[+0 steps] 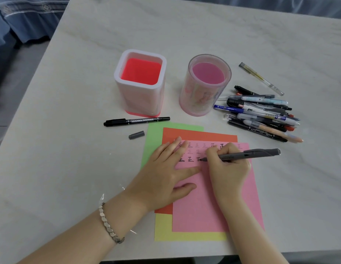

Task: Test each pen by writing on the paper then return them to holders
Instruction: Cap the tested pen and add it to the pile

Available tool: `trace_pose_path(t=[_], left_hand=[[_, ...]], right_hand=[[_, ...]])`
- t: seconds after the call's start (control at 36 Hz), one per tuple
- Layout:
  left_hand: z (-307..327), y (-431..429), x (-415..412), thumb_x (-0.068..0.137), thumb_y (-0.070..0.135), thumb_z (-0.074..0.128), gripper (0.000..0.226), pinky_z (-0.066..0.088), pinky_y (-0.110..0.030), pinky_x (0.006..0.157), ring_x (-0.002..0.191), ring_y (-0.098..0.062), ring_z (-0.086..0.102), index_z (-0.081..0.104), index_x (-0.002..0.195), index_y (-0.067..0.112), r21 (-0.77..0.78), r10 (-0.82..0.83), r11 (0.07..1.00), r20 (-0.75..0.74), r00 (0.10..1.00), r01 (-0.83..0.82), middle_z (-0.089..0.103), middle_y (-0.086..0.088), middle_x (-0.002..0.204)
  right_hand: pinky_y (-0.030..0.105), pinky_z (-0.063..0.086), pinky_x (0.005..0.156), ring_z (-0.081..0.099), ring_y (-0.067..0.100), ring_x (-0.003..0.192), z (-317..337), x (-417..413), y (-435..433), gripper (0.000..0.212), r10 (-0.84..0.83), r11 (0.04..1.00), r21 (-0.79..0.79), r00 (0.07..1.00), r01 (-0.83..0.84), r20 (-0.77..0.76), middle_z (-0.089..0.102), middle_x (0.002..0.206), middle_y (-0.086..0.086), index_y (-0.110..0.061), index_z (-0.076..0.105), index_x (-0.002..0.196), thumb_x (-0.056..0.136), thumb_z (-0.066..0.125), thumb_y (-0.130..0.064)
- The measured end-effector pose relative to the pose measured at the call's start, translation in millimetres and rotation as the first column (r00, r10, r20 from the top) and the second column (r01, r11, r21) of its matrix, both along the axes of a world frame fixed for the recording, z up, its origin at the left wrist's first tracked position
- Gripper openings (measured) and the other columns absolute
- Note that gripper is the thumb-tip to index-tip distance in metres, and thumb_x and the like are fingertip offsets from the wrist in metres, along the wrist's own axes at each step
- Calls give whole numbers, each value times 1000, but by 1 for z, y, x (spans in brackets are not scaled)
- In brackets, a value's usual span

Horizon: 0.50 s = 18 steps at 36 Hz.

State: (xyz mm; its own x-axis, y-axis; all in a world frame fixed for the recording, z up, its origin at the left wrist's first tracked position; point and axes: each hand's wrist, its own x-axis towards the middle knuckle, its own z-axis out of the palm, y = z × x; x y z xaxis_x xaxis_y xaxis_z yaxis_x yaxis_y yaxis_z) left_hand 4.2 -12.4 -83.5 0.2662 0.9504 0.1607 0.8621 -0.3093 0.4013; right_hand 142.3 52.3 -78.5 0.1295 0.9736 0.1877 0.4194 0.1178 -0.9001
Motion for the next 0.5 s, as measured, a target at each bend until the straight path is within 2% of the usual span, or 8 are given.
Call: trace_pose_path(t=[0.14,0.25,0.36,0.5], left_hand=[[-1,-1,0,88,49,45,39,21,-41,110,134,-35,33,66,114,31,0,2,1000,-3,1000,-2,44,-20,140],[-1,0,0,88,49,45,39,21,-41,110,134,-35,34,67,114,30,3,2,1000,-7,1000,-2,44,-19,140],[-1,0,0,88,48,45,39,21,-41,109,134,-35,34,66,115,30,8,0,1000,-5,1000,1,45,-20,140],[-1,0,0,88,48,45,39,22,-42,109,134,-35,33,66,115,30,16,-2,1000,-1,1000,2,44,-19,140]], right_hand=[[16,29,48,39,5,42,0,-1,1,30,28,999,29,999,-29,32,46,41,-14,-25,34,46,67,56,-21],[20,31,49,39,7,43,-1,-2,2,27,42,998,54,998,-44,49,48,45,-13,-28,34,47,67,52,-33],[20,31,49,39,7,42,0,-2,2,30,28,999,23,999,-29,44,47,42,-12,-25,35,45,66,56,-20],[20,31,49,37,7,42,1,-1,1,29,20,1000,1,999,-20,38,46,41,-11,-22,35,45,65,56,-20]])
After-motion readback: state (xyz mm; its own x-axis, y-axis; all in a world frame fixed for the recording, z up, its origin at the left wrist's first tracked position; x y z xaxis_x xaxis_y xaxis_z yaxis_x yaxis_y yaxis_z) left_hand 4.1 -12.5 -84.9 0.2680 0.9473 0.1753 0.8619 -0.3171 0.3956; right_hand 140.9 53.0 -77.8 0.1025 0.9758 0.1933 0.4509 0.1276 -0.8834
